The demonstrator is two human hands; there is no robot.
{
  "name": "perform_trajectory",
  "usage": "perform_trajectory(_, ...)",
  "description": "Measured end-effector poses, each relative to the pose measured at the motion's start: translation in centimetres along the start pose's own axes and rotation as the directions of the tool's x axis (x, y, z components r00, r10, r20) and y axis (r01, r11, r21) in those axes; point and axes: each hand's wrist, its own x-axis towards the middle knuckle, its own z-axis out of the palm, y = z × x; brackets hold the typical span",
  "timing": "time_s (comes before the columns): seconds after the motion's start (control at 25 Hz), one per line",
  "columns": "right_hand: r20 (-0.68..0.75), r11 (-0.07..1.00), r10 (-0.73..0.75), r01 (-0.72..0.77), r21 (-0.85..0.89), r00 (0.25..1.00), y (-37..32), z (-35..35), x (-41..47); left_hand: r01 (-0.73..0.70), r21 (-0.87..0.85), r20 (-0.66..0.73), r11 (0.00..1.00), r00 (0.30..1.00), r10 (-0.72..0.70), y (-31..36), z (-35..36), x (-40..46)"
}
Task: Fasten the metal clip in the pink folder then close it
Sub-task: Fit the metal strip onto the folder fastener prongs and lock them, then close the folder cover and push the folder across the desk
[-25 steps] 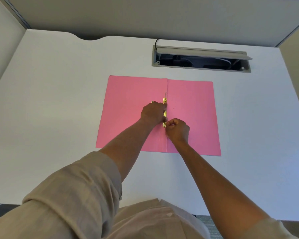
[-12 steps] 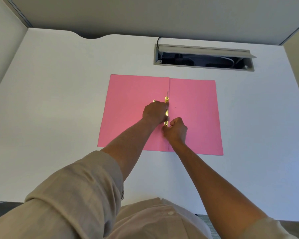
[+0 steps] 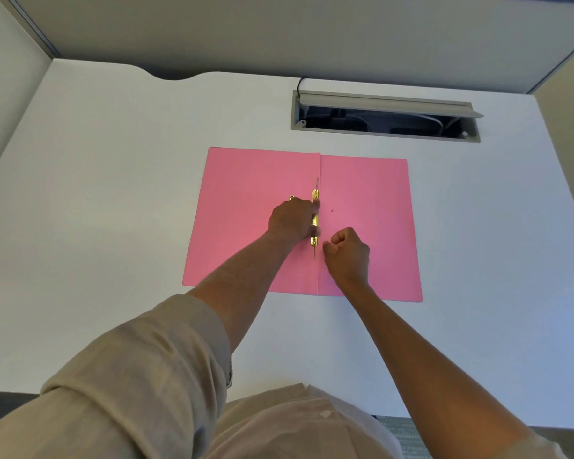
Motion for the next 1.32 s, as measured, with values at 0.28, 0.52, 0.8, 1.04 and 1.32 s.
perform_trajectory(0.28,0.160,0.839,-0.253,0.299,-0.456,0.954,2.9,-2.1,5.0,0.015,-0.028,0.031,0.999,0.999,-0.014,0.4,-0.5,-0.6)
perform_trajectory(0.52,0.251,0.726,-0.268,0.366,-0.582,0.930,4.5,-1.6,7.0,0.037,-0.088,0.055,0.995,0.998,-0.032,0.5,-1.2,-1.0)
perform_trajectory(0.8,0.220,0.725,-0.300,0.372,-0.579,0.928,4.9,-1.5,6.9,0.031,-0.111,0.077,0.993,0.997,-0.022,0.3,-1.3,-0.6)
perform_trajectory(1.04,0.224,0.721,-0.306,0.379,-0.581,0.925,4.9,-1.5,6.8,0.087,-0.203,-0.229,0.975,0.964,-0.134,-2.4,-1.1,-1.8)
perform_trajectory(1.32,0.211,0.725,-0.313,0.376,-0.577,0.926,5.1,-1.5,6.9,0.489,-0.282,-0.188,0.825,0.815,-0.547,-8.1,-0.7,-2.8)
